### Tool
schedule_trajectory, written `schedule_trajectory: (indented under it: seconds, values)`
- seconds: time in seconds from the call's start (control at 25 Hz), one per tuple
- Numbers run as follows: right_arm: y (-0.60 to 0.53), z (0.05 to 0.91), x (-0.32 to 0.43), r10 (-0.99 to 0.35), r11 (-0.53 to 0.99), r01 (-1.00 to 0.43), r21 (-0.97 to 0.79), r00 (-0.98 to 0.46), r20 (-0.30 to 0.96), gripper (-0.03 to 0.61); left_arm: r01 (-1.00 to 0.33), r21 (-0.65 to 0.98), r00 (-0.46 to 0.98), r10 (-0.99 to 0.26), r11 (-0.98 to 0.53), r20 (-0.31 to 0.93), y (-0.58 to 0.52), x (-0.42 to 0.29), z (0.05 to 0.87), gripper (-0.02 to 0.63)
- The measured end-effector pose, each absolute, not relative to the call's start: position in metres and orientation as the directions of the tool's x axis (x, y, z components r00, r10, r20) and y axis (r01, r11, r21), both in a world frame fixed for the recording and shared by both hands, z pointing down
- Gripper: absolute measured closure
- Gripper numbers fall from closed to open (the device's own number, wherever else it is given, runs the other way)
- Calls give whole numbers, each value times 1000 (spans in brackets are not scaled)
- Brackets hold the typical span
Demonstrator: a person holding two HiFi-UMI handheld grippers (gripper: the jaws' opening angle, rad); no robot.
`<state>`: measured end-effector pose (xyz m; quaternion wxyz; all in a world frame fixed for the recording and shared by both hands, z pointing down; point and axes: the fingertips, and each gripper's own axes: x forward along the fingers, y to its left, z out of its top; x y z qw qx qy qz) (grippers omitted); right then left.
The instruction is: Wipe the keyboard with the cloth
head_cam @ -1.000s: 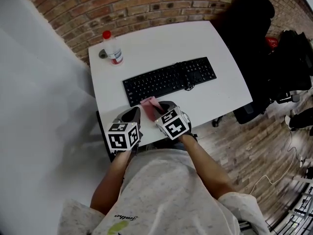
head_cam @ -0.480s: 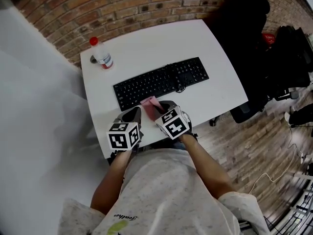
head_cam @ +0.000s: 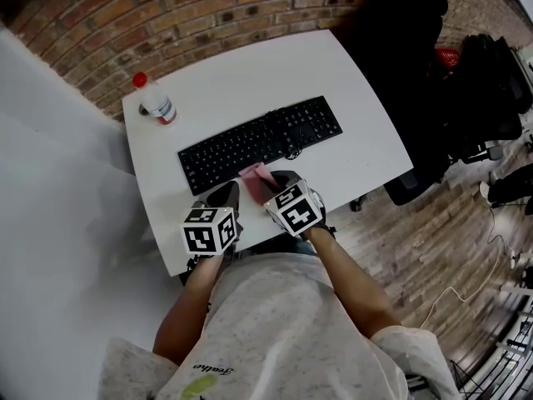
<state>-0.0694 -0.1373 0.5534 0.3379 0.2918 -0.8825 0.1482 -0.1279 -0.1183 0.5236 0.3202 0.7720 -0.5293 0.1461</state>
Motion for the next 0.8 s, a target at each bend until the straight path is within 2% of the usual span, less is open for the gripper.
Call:
schedule_trajectory:
  seconds: [0.8]
  values:
    - [-164, 557, -15, -457, 720, -686, -100, -578, 676, 555, -904, 334, 420, -699, -266, 580, -137, -89, 526, 620]
